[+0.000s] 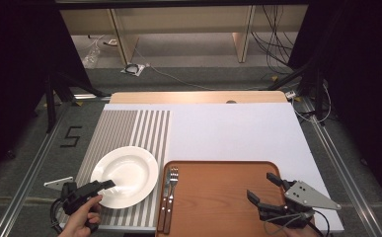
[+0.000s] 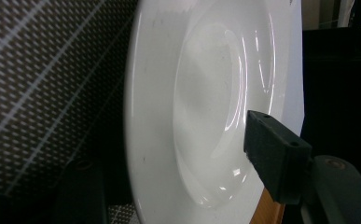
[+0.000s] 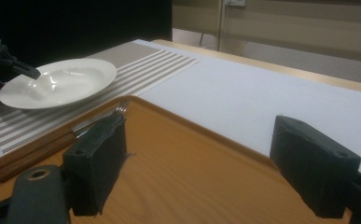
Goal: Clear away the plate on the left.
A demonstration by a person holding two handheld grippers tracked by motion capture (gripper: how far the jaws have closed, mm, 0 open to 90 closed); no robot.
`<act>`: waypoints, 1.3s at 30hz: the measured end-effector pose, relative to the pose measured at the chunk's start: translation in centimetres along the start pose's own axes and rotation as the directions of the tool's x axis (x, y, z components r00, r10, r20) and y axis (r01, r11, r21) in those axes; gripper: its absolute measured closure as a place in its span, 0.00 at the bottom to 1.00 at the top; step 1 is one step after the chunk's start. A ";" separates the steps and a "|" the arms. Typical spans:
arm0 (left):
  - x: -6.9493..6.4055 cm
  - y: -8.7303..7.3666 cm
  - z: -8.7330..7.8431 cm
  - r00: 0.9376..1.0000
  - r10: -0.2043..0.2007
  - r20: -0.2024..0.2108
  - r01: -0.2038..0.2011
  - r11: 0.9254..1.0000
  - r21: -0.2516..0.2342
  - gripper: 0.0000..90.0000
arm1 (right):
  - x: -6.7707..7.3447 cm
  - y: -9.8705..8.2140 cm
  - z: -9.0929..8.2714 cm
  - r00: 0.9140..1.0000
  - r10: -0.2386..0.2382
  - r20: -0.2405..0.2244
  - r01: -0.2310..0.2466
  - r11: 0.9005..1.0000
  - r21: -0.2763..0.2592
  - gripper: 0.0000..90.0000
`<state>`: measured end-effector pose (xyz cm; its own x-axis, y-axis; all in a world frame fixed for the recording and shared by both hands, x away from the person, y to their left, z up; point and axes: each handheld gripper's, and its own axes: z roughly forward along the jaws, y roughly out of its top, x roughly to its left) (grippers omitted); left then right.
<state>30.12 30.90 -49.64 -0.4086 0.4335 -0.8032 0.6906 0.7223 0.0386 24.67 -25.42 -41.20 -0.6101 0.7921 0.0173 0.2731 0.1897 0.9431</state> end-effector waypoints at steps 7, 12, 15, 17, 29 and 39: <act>0.3 -0.5 0.1 0.999 -0.046 0.028 0.047 0.999 -0.017 0.55 | 0.0 0.0 0.1 1.000 0.002 -0.001 -0.002 1.000 -0.005 0.22; 0.4 -0.6 0.1 0.998 -0.060 0.022 0.061 0.998 -0.027 0.61 | 0.1 0.0 0.1 1.000 0.001 -0.006 -0.001 1.000 -0.010 0.22; 0.6 -0.6 0.1 0.997 -0.071 0.015 0.071 0.997 -0.031 0.66 | 0.1 0.0 0.1 1.000 0.000 -0.007 0.000 1.000 -0.006 0.22; 0.6 -0.6 0.1 0.997 -0.071 0.007 0.071 0.997 -0.035 0.71 | 0.1 0.0 0.1 1.000 0.002 -0.006 -0.002 1.000 -0.009 0.22; 0.7 -0.5 -0.2 0.996 -0.075 0.045 0.077 0.996 -0.052 0.88 | 0.0 0.1 0.1 1.000 0.002 -0.009 -0.002 1.000 -0.012 0.22; 0.6 -0.3 -0.6 0.992 -0.068 0.102 0.075 0.995 -0.067 0.86 | 0.0 0.1 0.1 1.000 0.003 -0.010 -0.003 1.000 -0.014 0.22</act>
<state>29.29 31.22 -49.81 -0.3916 0.3261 -0.8604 0.6166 0.7871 0.0177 24.77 -25.37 -41.13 -0.6167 0.7868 0.0232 0.2642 0.1791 0.9477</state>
